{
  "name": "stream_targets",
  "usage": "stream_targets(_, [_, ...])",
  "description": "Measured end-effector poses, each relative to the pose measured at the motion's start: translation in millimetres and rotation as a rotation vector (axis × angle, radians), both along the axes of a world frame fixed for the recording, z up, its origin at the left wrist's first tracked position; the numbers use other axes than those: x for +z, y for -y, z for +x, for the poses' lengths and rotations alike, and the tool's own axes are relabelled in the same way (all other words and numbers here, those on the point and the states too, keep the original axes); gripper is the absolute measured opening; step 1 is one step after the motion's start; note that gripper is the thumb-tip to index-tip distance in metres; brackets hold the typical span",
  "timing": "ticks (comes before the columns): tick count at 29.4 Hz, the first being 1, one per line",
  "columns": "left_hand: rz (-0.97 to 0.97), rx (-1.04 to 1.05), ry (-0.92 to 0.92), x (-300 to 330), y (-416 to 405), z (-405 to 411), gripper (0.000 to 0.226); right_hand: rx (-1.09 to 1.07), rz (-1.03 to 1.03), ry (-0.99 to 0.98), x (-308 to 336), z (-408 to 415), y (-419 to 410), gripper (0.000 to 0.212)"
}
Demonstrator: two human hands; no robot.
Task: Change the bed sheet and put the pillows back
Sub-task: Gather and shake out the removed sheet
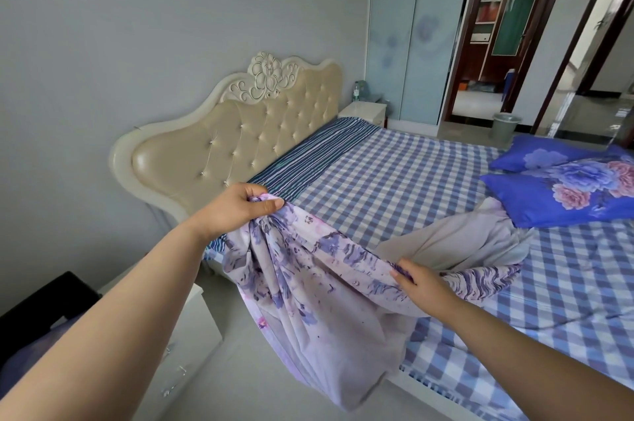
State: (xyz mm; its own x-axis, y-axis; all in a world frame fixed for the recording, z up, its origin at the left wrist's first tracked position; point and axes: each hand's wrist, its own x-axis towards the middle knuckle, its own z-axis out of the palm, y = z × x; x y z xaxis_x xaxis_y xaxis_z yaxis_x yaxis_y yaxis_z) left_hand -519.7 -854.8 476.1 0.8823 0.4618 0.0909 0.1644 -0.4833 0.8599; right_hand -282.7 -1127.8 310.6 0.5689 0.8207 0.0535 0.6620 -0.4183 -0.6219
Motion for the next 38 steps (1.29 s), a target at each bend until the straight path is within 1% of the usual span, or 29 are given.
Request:
stream_targets(2, [0.003,-0.009,-0.017,-1.1,0.0,1.0,0.043,0.004,-0.044,-0.038,1.5,0.7,2.8,0.034])
stream_targets(5, [0.010,-0.026,-0.031,0.4,3.7,4.8,0.021,0.033,-0.176,-0.123,3.9,2.2,3.8,0.033])
stream_targets(6, [0.012,-0.033,-0.045,1.0,5.1,6.3,0.022,0.060,-0.229,-0.132,5.2,3.4,2.5,0.030])
stream_targets(8, [0.024,-0.050,-0.079,1.2,7.6,8.7,0.038,0.117,-0.346,-0.111,7.7,9.0,-2.5,0.028])
stream_targets(9, [0.025,-0.061,-0.093,0.5,8.5,9.3,0.043,0.148,-0.398,-0.091,9.8,12.1,-5.9,0.030])
stream_targets(11, [0.030,-0.068,-0.118,-0.7,9.0,9.4,0.043,0.166,-0.439,-0.075,15.1,20.0,-12.7,0.032])
stream_targets(13, [0.046,-0.060,-0.151,-1.0,7.1,6.3,0.036,0.098,-0.378,-0.069,26.6,28.3,-15.9,0.032])
stream_targets(15, [0.061,-0.047,-0.174,-2.8,1.1,1.6,0.033,-0.004,-0.241,-0.053,40.4,39.9,-18.8,0.036])
stream_targets(18, [0.109,0.018,-0.216,-10.5,-8.7,-6.7,0.039,-0.093,-0.062,-0.016,61.4,52.5,-22.6,0.025])
stream_targets(20, [0.140,0.072,-0.238,-17.7,-15.3,-11.9,0.038,-0.090,-0.005,0.032,74.0,56.1,-26.3,0.024])
stream_targets(22, [0.185,0.115,-0.250,-25.6,-20.1,-15.4,0.044,-0.068,0.008,0.113,85.1,59.6,-29.5,0.026])
stream_targets(24, [0.298,0.162,-0.283,-34.3,-23.9,-18.2,0.052,-0.057,-0.024,0.218,97.3,63.2,-32.5,0.028])
stream_targets(26, [0.439,0.225,-0.339,-42.8,-25.3,-18.7,0.052,-0.068,-0.061,0.308,107.8,64.3,-34.0,0.026])
stream_targets(28, [0.525,0.263,-0.374,-48.4,-26.7,-18.6,0.050,-0.067,-0.106,0.382,112.8,60.7,-35.7,0.020])
stream_targets(30, [0.601,0.293,-0.398,-46.8,-29.2,-19.0,0.047,-0.095,-0.182,0.376,117.8,53.1,-43.7,0.022])
stream_targets(32, [0.676,0.385,-0.361,-38.3,-38.2,-25.7,0.042,-0.098,-0.280,0.335,126.5,34.5,-62.1,0.021])
stream_targets(34, [0.707,0.554,-0.245,-24.4,-55.6,-39.6,0.037,-0.064,-0.312,0.268,133.8,3.4,-84.6,0.033])
stream_targets(36, [0.654,0.736,-0.086,-7.7,-78.3,-60.2,0.034,-0.023,-0.251,0.213,139.8,-40.8,-110.9,0.036])
stream_targets(38, [0.501,0.896,0.084,10.0,-98.5,-78.4,0.033,0.020,-0.138,0.158,148.5,-90.2,-139.5,0.036])
